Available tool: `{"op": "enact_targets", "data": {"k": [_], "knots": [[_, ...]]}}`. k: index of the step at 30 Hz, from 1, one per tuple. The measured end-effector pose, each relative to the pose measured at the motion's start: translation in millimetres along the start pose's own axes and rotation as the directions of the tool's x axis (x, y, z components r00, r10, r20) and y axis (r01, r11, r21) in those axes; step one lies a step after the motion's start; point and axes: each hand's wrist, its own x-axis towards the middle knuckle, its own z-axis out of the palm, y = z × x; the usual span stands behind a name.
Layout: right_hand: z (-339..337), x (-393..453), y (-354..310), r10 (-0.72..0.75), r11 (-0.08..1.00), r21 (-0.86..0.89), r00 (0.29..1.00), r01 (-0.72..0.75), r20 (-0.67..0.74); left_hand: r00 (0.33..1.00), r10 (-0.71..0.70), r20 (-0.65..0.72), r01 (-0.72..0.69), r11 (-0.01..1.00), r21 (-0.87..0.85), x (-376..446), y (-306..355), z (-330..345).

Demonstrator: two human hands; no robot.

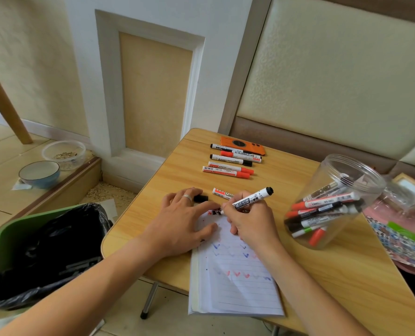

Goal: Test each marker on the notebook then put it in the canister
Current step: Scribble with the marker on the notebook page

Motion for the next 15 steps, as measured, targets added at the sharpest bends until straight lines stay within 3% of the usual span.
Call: {"op": "enact_targets", "data": {"k": [15], "knots": [[0.8,2.8,2.2,0.002,1.0,0.0,1.0,-0.002,0.003,1.0,-0.002,-0.016,0.002,1.0,-0.007,-1.0,0.6,-0.9]]}}
